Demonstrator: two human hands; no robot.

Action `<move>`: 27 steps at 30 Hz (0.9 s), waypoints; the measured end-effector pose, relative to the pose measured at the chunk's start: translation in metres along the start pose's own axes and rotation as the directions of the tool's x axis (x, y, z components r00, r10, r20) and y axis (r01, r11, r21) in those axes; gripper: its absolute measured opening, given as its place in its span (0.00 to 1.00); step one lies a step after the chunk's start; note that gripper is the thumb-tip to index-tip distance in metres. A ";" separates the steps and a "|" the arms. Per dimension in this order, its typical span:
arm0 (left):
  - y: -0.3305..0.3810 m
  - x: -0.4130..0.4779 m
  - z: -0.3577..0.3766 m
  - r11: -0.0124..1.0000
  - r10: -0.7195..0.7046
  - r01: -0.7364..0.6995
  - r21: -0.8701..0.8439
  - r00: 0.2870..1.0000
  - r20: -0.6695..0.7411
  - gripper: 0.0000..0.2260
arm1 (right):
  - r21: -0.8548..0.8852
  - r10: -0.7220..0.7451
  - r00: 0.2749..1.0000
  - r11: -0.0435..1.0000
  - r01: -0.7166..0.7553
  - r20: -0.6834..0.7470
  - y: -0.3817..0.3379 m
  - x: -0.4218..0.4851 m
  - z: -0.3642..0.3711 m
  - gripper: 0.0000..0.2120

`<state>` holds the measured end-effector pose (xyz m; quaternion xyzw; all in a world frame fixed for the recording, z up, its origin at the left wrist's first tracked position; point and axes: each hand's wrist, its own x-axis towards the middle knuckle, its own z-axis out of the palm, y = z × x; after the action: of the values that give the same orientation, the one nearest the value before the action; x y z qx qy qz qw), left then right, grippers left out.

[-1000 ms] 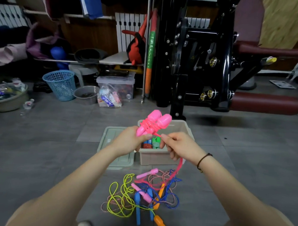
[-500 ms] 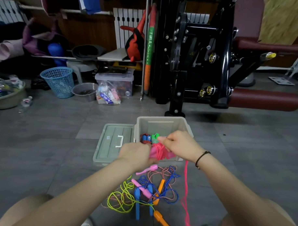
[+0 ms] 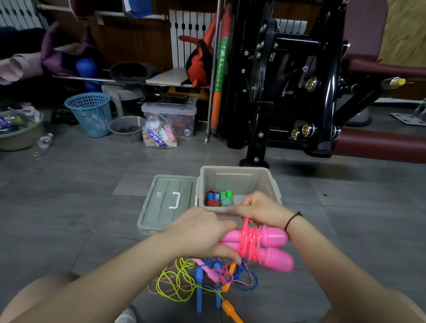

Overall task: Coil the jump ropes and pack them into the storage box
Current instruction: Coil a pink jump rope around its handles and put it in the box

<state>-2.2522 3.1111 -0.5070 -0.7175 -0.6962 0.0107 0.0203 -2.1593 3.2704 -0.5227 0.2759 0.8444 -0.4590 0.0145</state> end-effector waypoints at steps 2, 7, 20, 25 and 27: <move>0.001 -0.004 -0.004 0.989 -0.091 0.084 -0.125 0.995 -0.049 0.27 | 0.198 -0.012 0.998 0.980 -0.001 0.067 0.020 0.009 -0.001 0.21; -0.005 -0.007 -0.010 0.723 -0.359 0.192 -0.663 0.925 -0.124 0.30 | 0.458 -0.001 1.000 0.889 0.010 -0.021 0.031 0.006 0.005 0.14; -0.081 -0.001 -0.008 0.332 -0.799 0.198 -0.922 0.578 -0.164 0.08 | 0.215 -0.176 0.982 0.964 0.157 0.069 -0.021 -0.013 0.013 0.14; -0.084 0.005 0.002 0.315 -0.825 0.323 -0.892 0.558 -0.089 0.10 | 0.258 -0.102 0.995 0.961 0.097 0.007 -0.028 -0.016 0.014 0.15; -0.088 0.009 0.009 0.213 -0.829 0.367 -0.905 0.559 0.032 0.15 | 0.266 -0.067 0.998 0.962 0.064 0.003 -0.029 -0.017 0.017 0.12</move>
<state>-2.3400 3.1224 -0.5118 -0.2629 -0.8055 -0.5070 -0.1581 -2.1629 3.2372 -0.5062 0.2445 0.7839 -0.5697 -0.0330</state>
